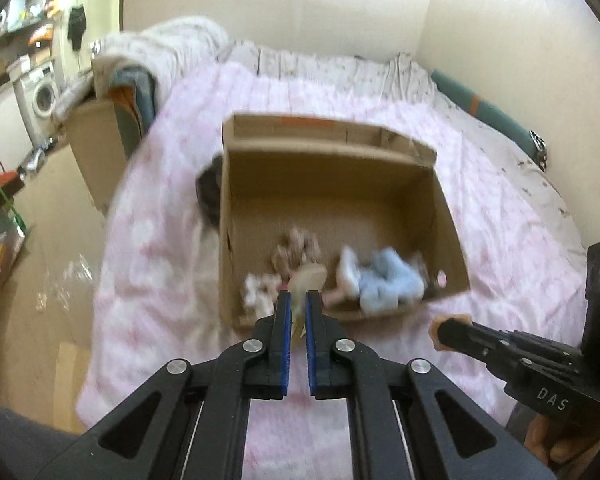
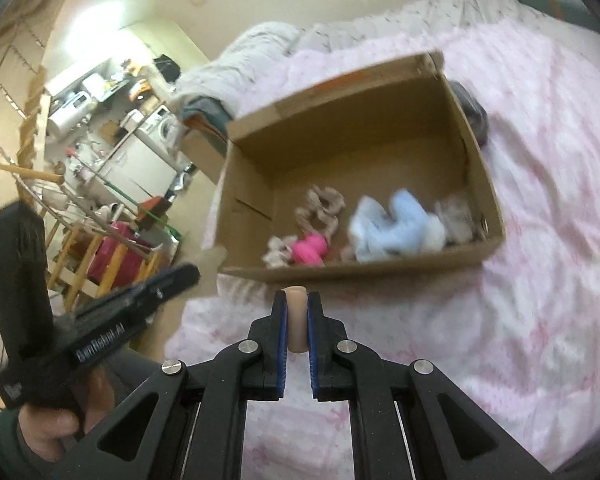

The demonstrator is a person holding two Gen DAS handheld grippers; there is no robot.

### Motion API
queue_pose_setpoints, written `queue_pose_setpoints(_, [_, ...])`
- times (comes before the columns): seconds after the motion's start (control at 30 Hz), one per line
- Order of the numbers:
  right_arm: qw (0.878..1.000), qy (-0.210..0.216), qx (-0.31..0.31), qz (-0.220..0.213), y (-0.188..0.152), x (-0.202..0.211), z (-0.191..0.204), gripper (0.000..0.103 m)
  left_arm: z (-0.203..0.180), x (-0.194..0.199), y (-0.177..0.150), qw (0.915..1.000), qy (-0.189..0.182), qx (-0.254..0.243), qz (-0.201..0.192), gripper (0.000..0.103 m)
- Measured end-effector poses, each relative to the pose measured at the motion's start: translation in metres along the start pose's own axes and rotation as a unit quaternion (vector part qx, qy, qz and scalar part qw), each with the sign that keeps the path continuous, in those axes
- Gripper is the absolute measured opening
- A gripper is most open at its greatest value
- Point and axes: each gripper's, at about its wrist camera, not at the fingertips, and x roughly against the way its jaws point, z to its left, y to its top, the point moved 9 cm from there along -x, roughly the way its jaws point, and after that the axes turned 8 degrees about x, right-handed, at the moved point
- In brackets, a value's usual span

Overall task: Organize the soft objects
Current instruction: 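Carry the sponge with the left tool while the right tool carries the cylinder over the box, then open the left tool to drop the sponge while the right tool releases the cylinder in the box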

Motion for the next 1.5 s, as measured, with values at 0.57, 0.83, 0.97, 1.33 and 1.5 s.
queue_pose_setpoints(0.57, [0.999, -0.03, 0.009, -0.036, 0.079, -0.02, -0.05, 0.01, 0.006, -0.048, 0.062, 0.9991, 0.039, 0.011, 0.006, 0.006])
queue_pose_setpoints(0.83, [0.999, -0.039, -0.034, 0.003, 0.062, -0.043, -0.077, 0.01, -0.003, -0.077, 0.061, 0.9979, 0.061, 0.008, 0.02, 0.007])
queue_pose_setpoints(0.97, [0.998, -0.044, -0.037, 0.004, 0.064, -0.046, -0.079, 0.01, -0.011, -0.09, 0.056, 0.9974, 0.065, -0.005, 0.031, 0.007])
queue_pose_setpoints(1.33, [0.996, -0.07, -0.05, 0.002, 0.063, -0.051, -0.09, 0.01, -0.022, -0.122, 0.044, 0.9954, 0.071, -0.02, 0.061, 0.007])
queue_pose_setpoints(1.5, [0.996, -0.071, -0.056, 0.003, 0.063, -0.053, -0.092, 0.01, -0.019, -0.128, 0.04, 0.9945, 0.073, -0.02, 0.072, 0.014])
